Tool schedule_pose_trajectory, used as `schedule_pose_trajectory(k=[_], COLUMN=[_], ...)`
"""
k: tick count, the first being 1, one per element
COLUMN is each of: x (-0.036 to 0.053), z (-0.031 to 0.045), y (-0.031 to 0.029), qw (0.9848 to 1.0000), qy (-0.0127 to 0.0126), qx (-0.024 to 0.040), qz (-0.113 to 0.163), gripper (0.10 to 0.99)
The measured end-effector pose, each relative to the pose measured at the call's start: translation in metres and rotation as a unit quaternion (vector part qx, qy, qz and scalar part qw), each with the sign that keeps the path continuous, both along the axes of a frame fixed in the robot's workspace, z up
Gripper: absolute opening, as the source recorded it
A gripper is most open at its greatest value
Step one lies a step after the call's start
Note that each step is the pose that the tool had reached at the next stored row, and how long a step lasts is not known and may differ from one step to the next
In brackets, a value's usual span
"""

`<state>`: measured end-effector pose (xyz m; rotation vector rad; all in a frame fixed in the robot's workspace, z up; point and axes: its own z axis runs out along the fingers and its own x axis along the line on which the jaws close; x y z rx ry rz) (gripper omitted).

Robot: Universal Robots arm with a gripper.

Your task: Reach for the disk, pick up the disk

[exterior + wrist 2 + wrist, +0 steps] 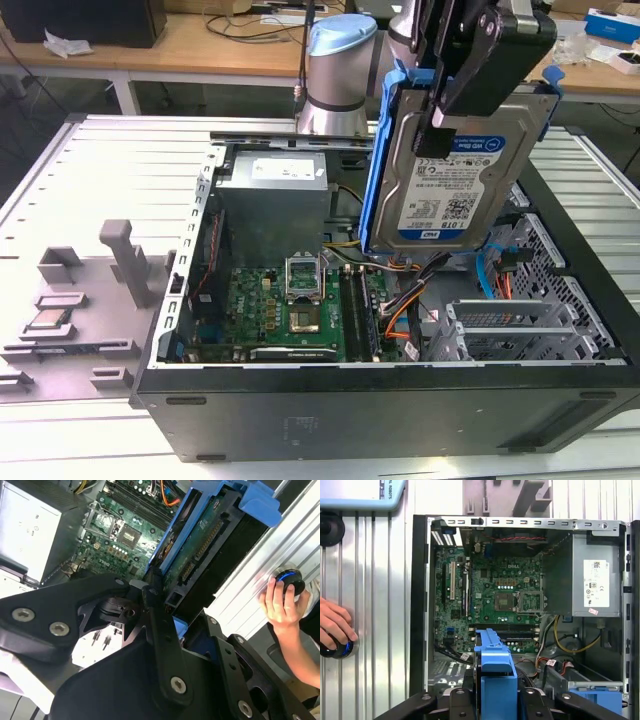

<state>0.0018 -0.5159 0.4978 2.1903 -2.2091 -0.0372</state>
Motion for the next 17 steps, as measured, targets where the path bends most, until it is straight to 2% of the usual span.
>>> schedule_pose_trajectory(k=[6, 17], x=[0.0000, 0.0000], z=[-0.0004, -0.0007], y=[-0.0156, -0.0310], qw=[1.0000, 1.0000], qy=[0.0000, 0.0000], qx=[0.0000, 0.0000], qz=[0.000, 0.000], gripper=[0.365, 0.365])
